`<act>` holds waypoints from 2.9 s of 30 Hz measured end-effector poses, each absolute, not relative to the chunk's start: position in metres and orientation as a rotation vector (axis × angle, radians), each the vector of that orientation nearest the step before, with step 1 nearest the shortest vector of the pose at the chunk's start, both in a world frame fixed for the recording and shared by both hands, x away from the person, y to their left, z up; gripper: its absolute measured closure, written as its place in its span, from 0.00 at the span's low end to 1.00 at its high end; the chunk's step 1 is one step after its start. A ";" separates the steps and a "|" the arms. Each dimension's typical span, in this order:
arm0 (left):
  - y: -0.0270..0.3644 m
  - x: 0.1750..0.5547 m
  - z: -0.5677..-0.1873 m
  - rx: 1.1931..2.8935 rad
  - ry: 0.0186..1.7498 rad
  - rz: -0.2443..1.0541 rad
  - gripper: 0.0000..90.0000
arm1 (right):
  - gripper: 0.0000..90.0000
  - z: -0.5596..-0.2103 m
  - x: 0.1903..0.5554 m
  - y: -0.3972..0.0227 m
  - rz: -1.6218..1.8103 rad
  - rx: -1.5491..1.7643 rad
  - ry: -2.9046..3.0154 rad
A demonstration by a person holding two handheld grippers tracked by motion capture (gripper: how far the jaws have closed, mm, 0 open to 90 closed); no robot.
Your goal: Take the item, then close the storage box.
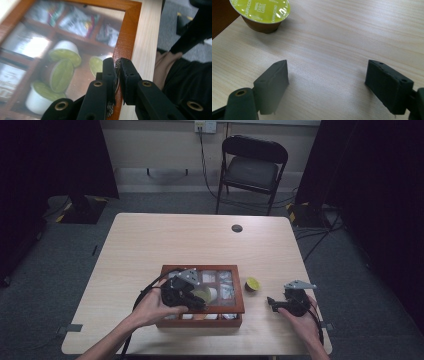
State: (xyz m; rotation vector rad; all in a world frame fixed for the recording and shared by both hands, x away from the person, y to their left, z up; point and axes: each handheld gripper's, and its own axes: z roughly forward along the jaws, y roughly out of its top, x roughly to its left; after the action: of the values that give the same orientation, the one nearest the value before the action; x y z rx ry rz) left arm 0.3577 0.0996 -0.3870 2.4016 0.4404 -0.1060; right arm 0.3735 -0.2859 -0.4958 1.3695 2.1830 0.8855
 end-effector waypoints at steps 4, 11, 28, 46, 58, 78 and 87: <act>0.091 0.357 -0.408 2.467 0.442 -0.128 0.94 | 0.20 -0.496 0.374 -0.286 0.886 1.370 2.182; 0.092 0.358 -0.414 2.429 0.434 -0.152 0.93 | 0.20 -0.496 0.373 -0.286 0.890 1.368 2.182; 0.135 0.364 -0.396 2.211 0.560 -0.034 0.42 | 0.17 -0.499 0.374 -0.287 0.924 1.349 2.161; 0.208 0.366 -0.408 2.165 0.795 0.158 0.35 | 0.17 -0.500 0.374 -0.287 0.923 1.352 2.158; 0.260 0.367 -0.419 2.094 0.977 0.233 0.24 | 0.17 -0.500 0.374 -0.287 0.923 1.352 2.158; 0.316 0.380 -0.469 2.154 1.238 0.280 0.20 | 0.17 -0.499 0.374 -0.287 0.922 1.354 2.158; 0.329 0.387 -0.481 2.150 1.350 0.340 0.19 | 0.17 -0.500 0.374 -0.287 0.922 1.354 2.158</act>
State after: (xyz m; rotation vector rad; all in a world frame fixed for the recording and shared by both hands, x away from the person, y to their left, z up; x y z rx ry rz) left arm 0.3866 0.3293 -0.4813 2.1502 1.3498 0.3397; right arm 0.3736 -0.2868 -0.4995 1.3535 2.1575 0.9217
